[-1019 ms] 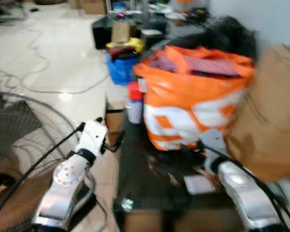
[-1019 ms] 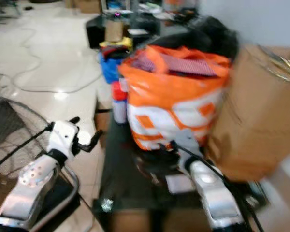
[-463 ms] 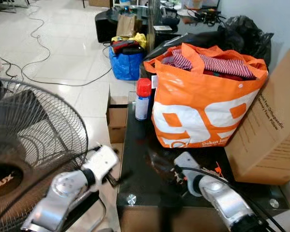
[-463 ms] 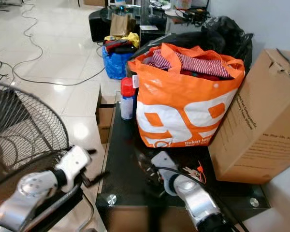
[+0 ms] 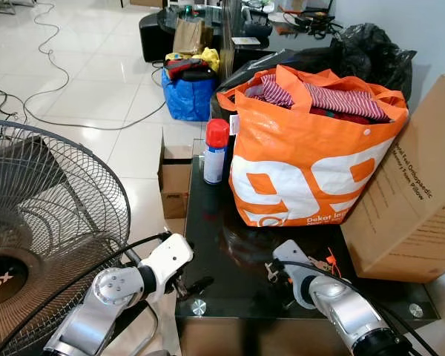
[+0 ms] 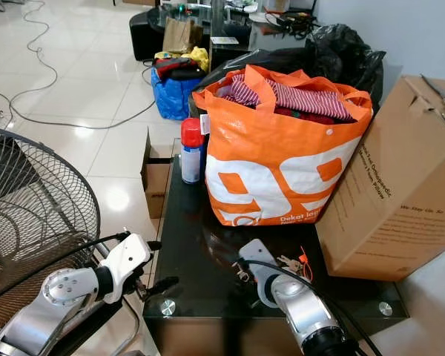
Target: Hang keys on a hook
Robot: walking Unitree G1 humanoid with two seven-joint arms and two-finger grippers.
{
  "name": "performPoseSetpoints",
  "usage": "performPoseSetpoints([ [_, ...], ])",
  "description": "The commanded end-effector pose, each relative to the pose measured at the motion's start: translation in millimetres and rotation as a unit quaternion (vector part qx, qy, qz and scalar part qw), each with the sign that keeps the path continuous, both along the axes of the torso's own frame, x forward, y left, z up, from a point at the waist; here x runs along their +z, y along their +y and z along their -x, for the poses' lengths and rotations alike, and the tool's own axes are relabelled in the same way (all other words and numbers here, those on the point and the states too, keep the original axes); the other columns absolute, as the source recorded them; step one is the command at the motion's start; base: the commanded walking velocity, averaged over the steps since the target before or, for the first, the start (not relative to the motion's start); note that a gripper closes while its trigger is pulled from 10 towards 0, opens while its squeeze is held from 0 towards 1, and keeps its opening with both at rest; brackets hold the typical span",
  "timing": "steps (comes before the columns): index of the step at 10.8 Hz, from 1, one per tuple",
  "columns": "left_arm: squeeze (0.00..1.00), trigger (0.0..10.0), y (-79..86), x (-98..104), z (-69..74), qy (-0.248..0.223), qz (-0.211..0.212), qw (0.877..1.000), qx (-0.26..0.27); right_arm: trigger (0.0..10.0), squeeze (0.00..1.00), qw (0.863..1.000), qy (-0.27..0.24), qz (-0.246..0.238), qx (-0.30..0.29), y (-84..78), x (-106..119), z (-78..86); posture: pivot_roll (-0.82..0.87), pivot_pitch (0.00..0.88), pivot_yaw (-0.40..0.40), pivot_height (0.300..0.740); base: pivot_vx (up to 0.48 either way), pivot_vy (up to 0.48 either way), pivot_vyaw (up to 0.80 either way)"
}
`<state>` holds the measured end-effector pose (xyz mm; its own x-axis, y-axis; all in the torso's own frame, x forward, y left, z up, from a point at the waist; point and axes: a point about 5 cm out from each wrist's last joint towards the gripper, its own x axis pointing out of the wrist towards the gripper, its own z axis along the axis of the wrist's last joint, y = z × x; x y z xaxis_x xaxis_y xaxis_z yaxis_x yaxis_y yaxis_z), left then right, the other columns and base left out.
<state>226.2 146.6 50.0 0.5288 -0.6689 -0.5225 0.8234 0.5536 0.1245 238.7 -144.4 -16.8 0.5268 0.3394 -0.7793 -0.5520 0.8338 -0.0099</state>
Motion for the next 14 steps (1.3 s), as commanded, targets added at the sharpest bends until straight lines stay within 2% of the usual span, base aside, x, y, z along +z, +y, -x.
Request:
performPoseSetpoints([
  [1, 0.00, 10.0, -3.8, 0.4, -2.3, -0.002, -0.003, 1.000, -0.011, 0.0, 0.00, 1.000, 0.002, -0.011, -0.019, -2.8, 0.8, -3.0, -0.10, 0.000, -0.071, 0.740, 0.000, 0.000, 0.00],
  [7, 0.00, 10.0, -6.0, 0.6, -2.6, 0.008, 0.001, 1.000, -0.017, 0.0, 0.00, 0.997, 0.041, -0.036, -0.063, -6.0, -7.7, -3.3, -0.09, 0.000, -0.094, 0.740, 0.000, 0.000, 0.00],
  [14, 0.00, 10.0, -4.5, 0.8, -3.2, 0.005, -0.001, 1.000, -0.017, 0.0, 0.00, 0.995, 0.063, -0.034, -0.067, -8.4, -13.7, 0.2, -0.09, 0.000, -0.089, 0.740, 0.000, 0.000, 0.00],
])
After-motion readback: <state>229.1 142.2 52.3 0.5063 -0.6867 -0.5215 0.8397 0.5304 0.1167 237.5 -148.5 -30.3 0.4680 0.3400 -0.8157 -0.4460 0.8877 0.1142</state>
